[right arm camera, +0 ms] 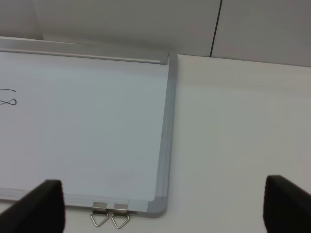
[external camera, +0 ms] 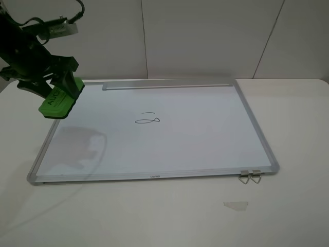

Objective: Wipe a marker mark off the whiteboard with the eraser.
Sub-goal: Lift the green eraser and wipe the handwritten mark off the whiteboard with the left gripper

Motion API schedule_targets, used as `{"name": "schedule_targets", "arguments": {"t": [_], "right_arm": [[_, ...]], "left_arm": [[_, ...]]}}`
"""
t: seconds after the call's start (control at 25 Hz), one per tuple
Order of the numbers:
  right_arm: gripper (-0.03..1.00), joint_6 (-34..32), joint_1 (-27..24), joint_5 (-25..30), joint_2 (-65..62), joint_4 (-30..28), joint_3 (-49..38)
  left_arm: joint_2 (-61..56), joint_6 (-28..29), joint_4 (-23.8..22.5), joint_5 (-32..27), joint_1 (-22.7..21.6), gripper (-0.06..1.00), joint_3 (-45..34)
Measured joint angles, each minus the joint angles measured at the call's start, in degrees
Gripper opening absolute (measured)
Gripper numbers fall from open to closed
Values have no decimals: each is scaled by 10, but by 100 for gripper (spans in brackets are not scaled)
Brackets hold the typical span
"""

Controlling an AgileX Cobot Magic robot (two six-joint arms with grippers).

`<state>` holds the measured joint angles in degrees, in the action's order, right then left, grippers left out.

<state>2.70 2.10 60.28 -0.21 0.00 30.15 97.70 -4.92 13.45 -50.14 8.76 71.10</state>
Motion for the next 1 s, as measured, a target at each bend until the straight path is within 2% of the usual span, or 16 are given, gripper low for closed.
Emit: {"name": "schedule_targets", "arguments": {"t": [0.2,0.6,0.88,1.0], "right_arm": [[82,0,0,0,0,0,0],[82,0,0,0,0,0,0],[82,0,0,0,0,0,0],[82,0,0,0,0,0,0]], "left_arm": [[36,15,-29,-5,70,60,60],[221,37,-36,-31,172,60,228],[356,49,-65,-80,217,60,384],[398,55,-72,-95,228,60,424]]}}
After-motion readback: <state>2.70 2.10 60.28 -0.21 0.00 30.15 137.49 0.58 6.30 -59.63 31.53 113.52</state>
